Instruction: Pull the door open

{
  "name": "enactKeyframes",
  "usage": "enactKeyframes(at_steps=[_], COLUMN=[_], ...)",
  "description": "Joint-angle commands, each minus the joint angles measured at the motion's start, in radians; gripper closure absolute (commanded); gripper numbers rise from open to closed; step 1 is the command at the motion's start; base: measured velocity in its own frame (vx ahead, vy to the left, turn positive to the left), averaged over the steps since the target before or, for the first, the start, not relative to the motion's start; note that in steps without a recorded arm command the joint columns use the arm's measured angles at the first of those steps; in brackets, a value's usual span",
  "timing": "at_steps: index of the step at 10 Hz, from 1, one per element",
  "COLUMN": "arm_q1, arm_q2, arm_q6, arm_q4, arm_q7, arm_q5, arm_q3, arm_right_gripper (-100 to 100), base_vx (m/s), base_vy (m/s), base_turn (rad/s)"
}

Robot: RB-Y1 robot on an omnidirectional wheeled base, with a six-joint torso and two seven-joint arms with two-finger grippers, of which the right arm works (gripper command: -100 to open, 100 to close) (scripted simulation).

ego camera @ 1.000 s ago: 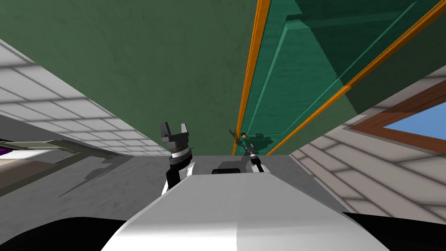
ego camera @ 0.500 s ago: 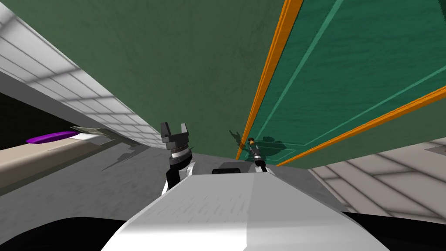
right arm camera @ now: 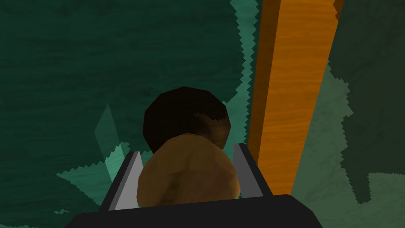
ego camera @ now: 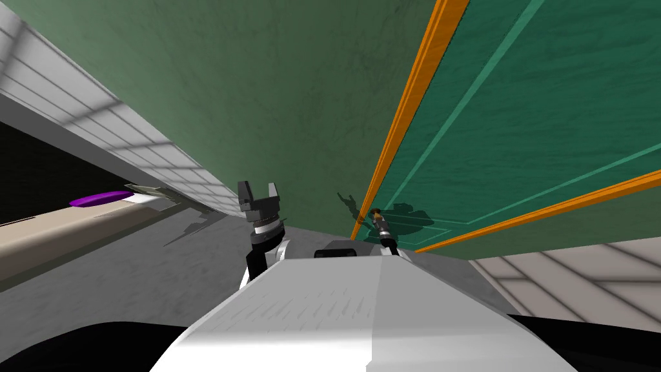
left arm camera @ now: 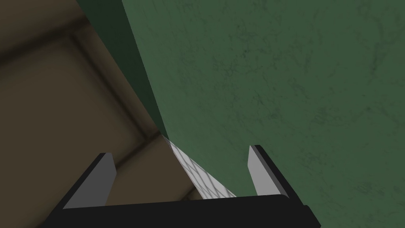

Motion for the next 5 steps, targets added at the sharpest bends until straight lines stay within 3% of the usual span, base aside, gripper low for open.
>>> enactKeyframes(at_steps=[1,4,5], arm_q1=[0.0,0.0,0.001], arm_q2=[0.002,0.002,0.0], arm_q6=[-0.002,-0.002,0.002], arm_q4=[0.0,0.0,0.002], arm_q7=[0.0,0.0,-0.04], arm_q5=[0.0,0.0,-0.009], arm_q3=[0.002,0.002,0.005], arm_right_gripper=[100,100,100], base_vx=[-0.016,-0.004,-0.013], base_vy=[0.001,0.001,-0.011], base_turn=[0.007,0.0,0.029])
